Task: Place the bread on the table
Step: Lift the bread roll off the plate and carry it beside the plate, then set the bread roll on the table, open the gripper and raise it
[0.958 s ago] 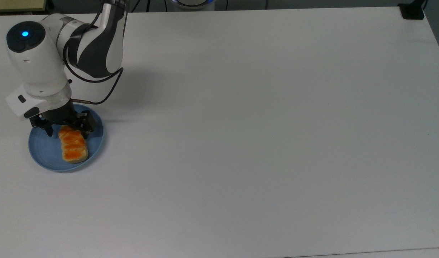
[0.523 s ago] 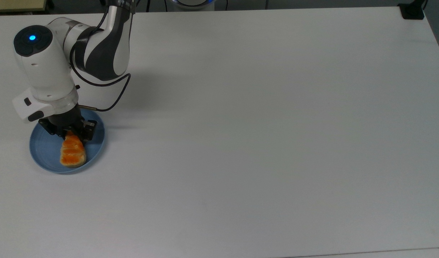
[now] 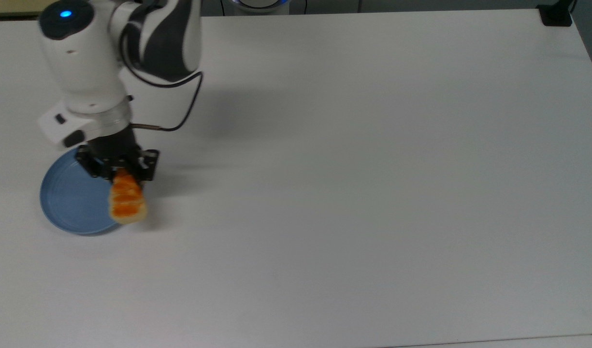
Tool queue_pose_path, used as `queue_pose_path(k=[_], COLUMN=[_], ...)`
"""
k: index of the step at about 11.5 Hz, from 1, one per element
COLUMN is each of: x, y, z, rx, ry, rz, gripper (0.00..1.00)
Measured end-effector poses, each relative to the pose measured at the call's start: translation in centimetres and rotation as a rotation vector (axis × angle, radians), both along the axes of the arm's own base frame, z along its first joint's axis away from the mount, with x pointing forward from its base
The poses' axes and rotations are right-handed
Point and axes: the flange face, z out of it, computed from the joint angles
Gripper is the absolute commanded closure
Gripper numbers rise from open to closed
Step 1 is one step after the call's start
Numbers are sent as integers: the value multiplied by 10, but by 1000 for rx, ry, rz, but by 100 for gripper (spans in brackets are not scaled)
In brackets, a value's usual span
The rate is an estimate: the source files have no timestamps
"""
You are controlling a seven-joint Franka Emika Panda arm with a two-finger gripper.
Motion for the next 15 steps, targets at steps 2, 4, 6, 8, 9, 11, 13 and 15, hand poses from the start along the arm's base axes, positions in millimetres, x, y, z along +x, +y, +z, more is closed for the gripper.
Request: queue_pose_path(k=[2,4,6,8,9,11,13,15], x=[-6,-10,-13,-14,-14,-11,-8,-15], y=[70,138,174,183,183,186,206,224], z=[-12,-32,-42,-45,-45,-36,-12,39], rx=[26,15,9,10,10,10,10,8], ry=[43,86,104,110,109,91,67,90], rz=[57,38,12,10,9,15,42,57], gripper=[54,40,0,0,0,0,0,0])
